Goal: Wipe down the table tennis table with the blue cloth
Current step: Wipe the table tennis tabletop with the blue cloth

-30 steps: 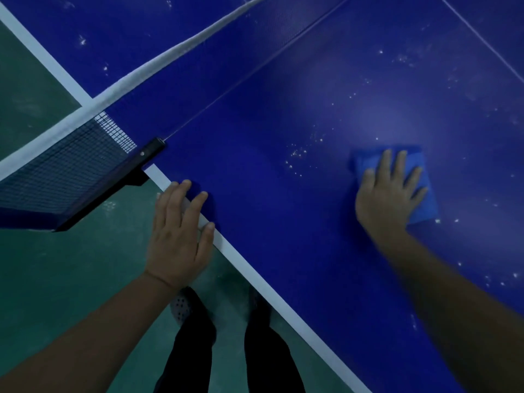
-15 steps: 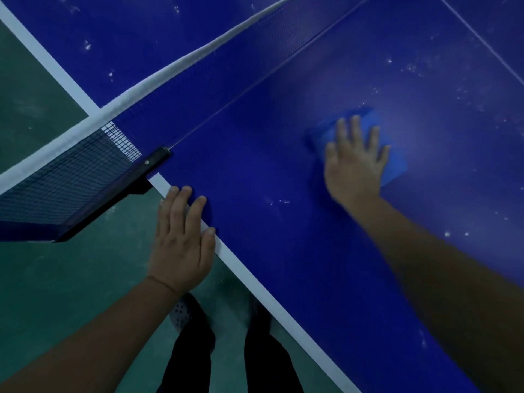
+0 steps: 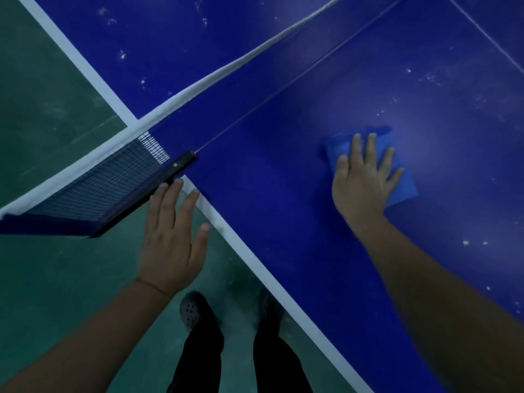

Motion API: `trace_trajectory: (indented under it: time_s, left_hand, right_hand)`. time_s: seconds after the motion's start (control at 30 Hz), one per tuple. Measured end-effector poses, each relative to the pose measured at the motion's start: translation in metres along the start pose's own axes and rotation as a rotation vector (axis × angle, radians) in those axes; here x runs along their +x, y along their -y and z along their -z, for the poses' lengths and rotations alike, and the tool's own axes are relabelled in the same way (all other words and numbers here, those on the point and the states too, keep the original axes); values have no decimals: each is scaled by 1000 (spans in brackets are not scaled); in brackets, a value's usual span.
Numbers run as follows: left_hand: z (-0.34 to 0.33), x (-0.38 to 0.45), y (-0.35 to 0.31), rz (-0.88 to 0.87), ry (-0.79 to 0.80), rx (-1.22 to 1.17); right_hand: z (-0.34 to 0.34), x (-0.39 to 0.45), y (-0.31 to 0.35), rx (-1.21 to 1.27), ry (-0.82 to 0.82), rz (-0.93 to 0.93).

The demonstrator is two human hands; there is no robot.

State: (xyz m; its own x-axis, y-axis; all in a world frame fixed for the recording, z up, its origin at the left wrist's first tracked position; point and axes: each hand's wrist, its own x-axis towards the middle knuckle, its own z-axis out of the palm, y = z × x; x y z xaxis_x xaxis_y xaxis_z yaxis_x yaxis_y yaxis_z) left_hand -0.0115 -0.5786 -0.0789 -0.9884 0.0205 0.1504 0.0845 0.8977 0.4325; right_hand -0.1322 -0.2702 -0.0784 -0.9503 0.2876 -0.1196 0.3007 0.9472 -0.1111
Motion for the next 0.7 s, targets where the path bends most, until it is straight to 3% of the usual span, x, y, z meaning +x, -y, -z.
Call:
trace_trajectory:
  time_s: [0.07, 0.1, 0.2, 0.27, 0.33, 0.43, 0.5, 0.53, 0.63, 0.7]
  left_hand:
    - [5, 1, 4, 16, 13, 35]
    - [6, 2, 5, 28, 21, 46]
    - [7, 2, 10, 46, 64, 46]
    - [6, 0, 12, 28, 78, 53]
    - [8, -1, 15, 47, 74, 55]
    - [10, -2, 19, 76, 79, 51]
    - [11, -2, 20, 70, 89, 52]
    - [11, -1, 20, 69, 97, 50]
    - [12, 1, 21, 72, 96, 45]
    - [13, 2, 21, 75, 100, 40]
  right_hand:
    - [-4, -10, 29, 25, -50, -87]
    - [-10, -29, 48, -5, -77, 1]
    - [-31, -114, 84, -95, 3, 666]
    - [-30, -118, 72, -138, 59, 870]
    - [-23, -74, 48, -185, 7, 668]
    - [-6, -15, 26, -62, -7, 82]
    - [-9, -28, 45, -24, -51, -4]
    - [-16, -51, 57, -59, -75, 92]
    - [-35, -126, 76, -126, 13, 662]
    - [-31, -112, 65, -172, 75, 804]
